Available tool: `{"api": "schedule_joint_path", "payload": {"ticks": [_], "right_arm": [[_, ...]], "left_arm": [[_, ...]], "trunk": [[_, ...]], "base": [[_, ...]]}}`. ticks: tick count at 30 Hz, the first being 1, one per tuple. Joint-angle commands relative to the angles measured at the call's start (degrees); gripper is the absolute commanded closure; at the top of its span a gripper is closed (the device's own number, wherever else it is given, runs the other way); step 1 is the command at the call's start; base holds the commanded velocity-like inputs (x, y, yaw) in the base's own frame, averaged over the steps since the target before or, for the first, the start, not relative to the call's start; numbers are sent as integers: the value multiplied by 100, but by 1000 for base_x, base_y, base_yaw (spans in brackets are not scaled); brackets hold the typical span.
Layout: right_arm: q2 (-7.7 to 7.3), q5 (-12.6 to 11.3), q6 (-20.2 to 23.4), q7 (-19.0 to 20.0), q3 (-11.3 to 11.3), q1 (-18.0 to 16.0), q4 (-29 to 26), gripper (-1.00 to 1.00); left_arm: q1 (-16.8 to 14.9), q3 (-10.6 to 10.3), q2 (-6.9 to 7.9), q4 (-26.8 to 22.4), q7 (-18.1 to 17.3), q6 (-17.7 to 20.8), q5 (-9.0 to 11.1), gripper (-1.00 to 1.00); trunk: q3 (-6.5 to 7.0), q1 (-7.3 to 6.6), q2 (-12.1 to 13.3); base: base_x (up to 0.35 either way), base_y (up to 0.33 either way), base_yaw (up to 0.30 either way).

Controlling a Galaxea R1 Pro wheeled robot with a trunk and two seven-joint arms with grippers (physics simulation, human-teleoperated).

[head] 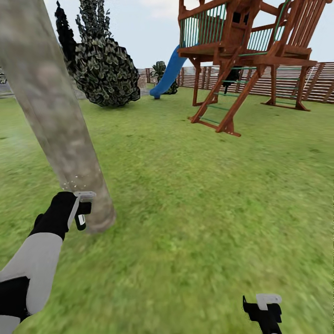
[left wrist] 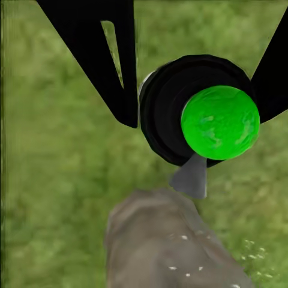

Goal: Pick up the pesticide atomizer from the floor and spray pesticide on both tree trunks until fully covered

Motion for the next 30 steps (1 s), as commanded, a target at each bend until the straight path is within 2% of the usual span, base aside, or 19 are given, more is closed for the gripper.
{"api": "schedule_joint_path", "payload": {"ticks": [1, 4, 19, 24, 30], "right_arm": [[0, 61, -19, -27, -31, -4, 11, -100], [1, 61, -19, -27, -31, -5, 11, -100], [9, 61, -19, -19, -26, -6, 13, -100], [-7, 61, -19, -26, -31, -6, 11, -100], [-10, 61, -19, -20, -31, 11, 11, -100]], "left_arm": [[-2, 10, -3, -3, -25, 25, -35, 100], [29, 11, -2, 1, -20, 23, -35, 100], [248, 36, 42, 84, 16, -50, -45, 100], [247, 10, 32, 28, 19, -40, -74, 100], [246, 50, 133, 17, 12, -41, -95, 100]], "trunk": [[-5, 1, -2], [-5, 1, -2], [-5, 1, -2], [-5, 1, -2], [-5, 1, -2]], "base": [[151, -266, 0], [146, -266, 89], [125, -272, 268], [130, -278, 38], [137, -282, 0]]}}
